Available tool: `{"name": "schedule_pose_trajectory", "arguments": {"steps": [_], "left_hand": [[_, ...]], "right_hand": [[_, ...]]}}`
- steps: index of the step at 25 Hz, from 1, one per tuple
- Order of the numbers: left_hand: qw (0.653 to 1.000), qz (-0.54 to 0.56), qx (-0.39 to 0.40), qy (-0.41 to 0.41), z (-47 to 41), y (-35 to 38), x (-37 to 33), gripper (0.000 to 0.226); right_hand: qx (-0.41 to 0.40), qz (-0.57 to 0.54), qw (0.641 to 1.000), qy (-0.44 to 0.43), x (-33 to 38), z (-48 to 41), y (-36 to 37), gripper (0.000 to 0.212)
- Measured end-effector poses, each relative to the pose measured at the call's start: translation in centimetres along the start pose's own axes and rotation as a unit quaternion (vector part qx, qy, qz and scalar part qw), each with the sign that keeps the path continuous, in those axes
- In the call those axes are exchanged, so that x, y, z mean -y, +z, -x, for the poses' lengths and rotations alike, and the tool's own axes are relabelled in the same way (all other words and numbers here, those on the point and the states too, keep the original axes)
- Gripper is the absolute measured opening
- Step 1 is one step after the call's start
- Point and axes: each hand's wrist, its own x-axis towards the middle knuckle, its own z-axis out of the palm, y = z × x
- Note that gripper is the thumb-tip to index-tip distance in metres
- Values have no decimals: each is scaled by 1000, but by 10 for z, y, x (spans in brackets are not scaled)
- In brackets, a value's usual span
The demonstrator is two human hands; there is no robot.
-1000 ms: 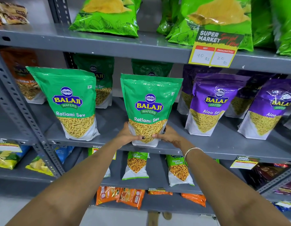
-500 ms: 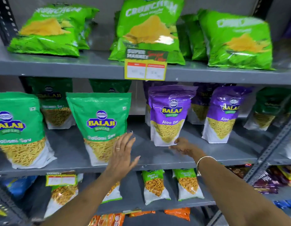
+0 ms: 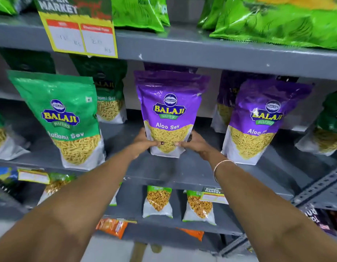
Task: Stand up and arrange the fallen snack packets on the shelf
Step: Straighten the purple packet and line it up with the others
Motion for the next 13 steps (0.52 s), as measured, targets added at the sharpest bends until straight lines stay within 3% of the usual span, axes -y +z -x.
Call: {"name": "schedule_pose_trajectory", "arguments": {"steps": [5, 8, 13], "left_hand": [[1000, 13, -5, 9, 30, 3, -17, 75], [1000, 7, 6, 16, 49, 0, -14, 78], [1000, -20, -4, 16, 72, -1, -2, 99]], "right_hand": [[-8, -26, 999, -30, -7, 6, 8, 45], [-18, -29, 999, -22, -5, 26, 13, 35], [-20, -1, 1000, -18, -12, 47, 22, 51]]}}
